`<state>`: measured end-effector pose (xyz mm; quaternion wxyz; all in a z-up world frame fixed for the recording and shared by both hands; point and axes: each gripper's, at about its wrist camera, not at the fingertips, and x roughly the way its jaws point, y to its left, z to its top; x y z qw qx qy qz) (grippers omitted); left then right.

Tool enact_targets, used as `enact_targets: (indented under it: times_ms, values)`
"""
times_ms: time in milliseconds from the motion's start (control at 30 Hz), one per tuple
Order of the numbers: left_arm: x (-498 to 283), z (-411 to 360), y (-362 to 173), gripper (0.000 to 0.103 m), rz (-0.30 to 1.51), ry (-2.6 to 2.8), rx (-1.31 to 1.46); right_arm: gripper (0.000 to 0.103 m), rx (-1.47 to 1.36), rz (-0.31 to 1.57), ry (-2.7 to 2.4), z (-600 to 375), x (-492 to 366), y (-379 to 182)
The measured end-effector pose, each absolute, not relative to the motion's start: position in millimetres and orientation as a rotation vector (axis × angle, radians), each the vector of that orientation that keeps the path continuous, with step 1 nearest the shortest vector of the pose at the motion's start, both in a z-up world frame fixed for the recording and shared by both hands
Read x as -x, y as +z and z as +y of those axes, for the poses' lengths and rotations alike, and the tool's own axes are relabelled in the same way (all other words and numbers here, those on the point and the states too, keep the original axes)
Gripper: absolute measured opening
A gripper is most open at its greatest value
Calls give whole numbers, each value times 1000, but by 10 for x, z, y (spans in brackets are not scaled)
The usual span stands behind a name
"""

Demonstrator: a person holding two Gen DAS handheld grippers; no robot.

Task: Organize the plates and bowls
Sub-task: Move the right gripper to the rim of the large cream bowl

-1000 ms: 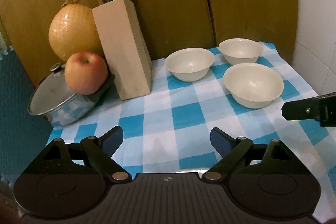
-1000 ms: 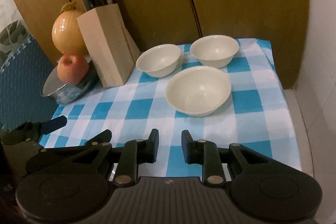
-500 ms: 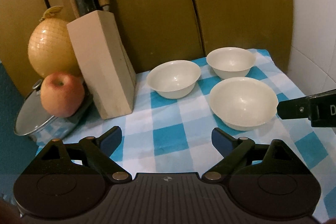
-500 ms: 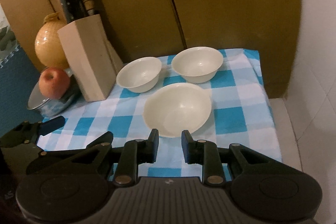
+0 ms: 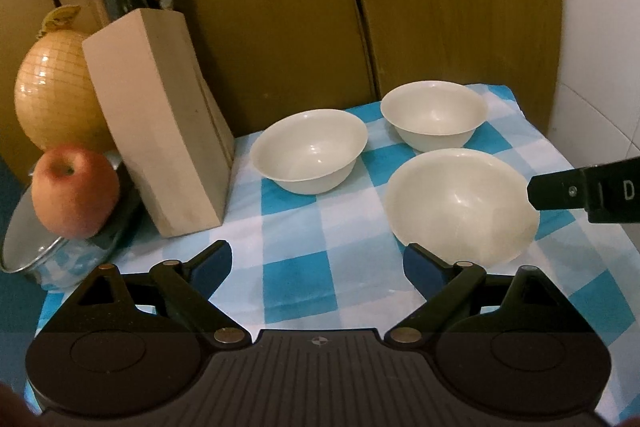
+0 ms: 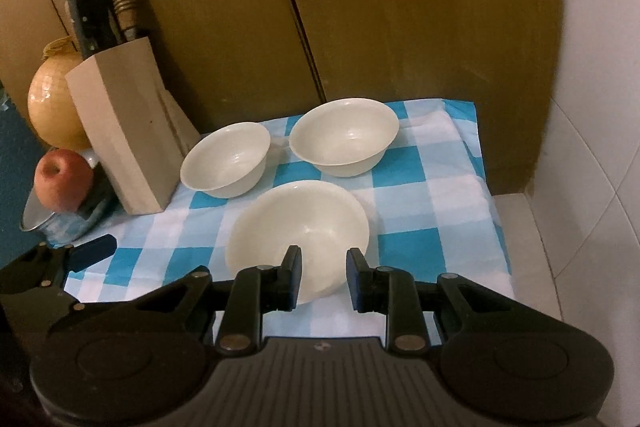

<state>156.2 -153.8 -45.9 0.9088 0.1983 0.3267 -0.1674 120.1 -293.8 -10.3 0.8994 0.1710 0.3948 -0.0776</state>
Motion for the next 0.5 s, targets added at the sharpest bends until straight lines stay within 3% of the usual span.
enact_targets:
  times_ms: [500]
  values:
    - [-1795, -1711, -582, 97, 700, -352, -397, 20, -391, 839, -194, -3119, -1400, -261]
